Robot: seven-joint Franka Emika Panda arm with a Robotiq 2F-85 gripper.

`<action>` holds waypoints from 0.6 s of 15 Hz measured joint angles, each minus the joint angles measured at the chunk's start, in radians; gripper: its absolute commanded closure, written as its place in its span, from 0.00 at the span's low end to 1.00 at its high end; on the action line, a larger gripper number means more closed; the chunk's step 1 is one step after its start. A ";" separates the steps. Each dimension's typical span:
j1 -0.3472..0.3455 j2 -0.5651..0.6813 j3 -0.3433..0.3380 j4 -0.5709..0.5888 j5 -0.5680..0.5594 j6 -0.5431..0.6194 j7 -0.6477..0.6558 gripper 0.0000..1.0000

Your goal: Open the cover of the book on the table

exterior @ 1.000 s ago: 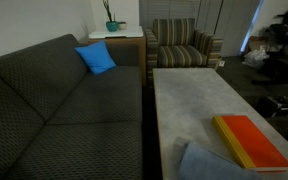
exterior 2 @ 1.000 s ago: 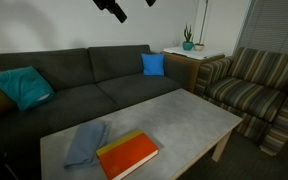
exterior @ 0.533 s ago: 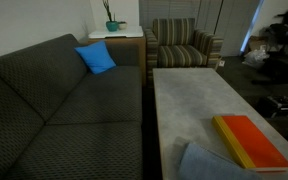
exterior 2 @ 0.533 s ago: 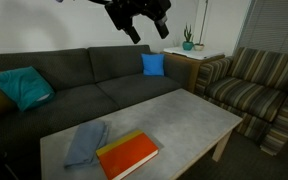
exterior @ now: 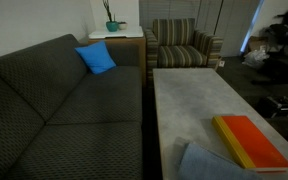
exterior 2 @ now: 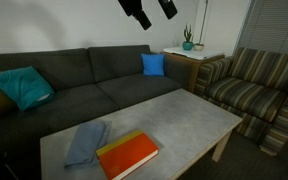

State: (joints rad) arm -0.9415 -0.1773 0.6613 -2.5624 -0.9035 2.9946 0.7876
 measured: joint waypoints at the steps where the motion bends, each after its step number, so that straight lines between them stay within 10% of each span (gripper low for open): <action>1: -0.005 -0.006 0.020 0.008 -0.002 -0.059 0.060 0.00; 9: 0.000 0.263 0.065 0.044 0.081 -0.155 0.133 0.00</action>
State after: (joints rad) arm -0.9412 0.0860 0.7259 -2.5181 -0.8227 2.8398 0.9206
